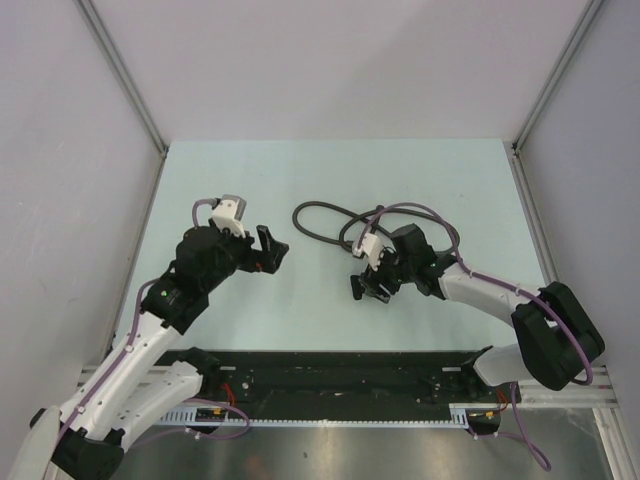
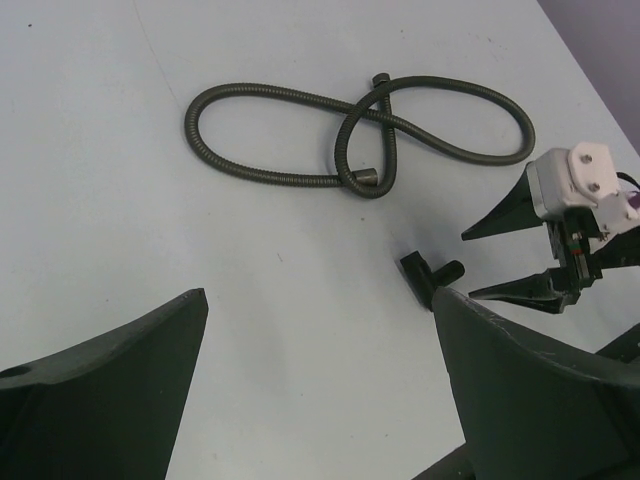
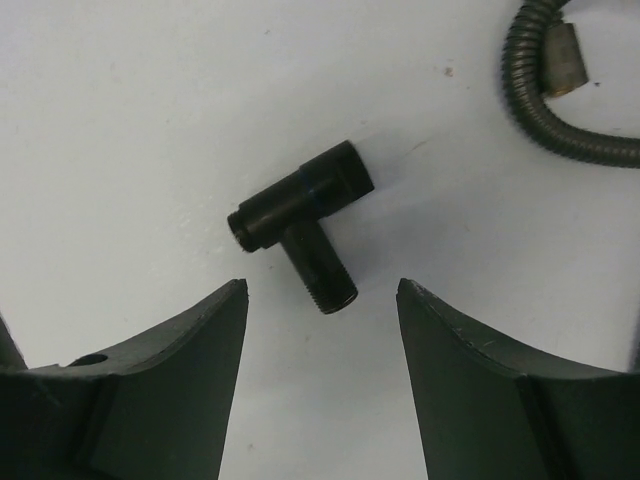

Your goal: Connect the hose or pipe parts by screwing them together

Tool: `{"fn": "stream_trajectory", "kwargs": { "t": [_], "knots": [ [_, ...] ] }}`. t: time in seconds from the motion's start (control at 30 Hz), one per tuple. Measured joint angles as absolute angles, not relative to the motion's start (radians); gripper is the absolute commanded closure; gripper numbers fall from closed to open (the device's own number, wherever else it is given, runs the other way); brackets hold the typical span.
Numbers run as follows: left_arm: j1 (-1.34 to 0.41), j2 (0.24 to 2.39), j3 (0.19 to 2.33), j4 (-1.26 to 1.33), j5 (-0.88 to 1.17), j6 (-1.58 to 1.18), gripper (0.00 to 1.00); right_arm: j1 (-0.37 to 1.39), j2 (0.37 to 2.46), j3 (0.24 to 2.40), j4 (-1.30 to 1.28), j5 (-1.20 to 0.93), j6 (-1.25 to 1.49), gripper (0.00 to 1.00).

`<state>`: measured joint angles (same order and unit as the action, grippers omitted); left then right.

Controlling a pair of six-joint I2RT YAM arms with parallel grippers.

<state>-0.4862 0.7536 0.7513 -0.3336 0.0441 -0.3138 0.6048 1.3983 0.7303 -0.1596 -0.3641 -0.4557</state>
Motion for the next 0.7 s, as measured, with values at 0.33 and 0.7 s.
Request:
{"fn": "stream_trajectory", "kwargs": {
  "t": [0.33,0.7],
  "knots": [
    [-0.486,0.724,0.751,-0.336,0.056,-0.314,0.01,0.607,1.374,0.668,-0.076,-0.393,-0.563,0.36],
    [-0.485,0.723,0.751,-0.339,0.056,-0.314,0.01,0.623,1.468,0.676,-0.104,-0.367,-0.642,0.45]
  ]
}}
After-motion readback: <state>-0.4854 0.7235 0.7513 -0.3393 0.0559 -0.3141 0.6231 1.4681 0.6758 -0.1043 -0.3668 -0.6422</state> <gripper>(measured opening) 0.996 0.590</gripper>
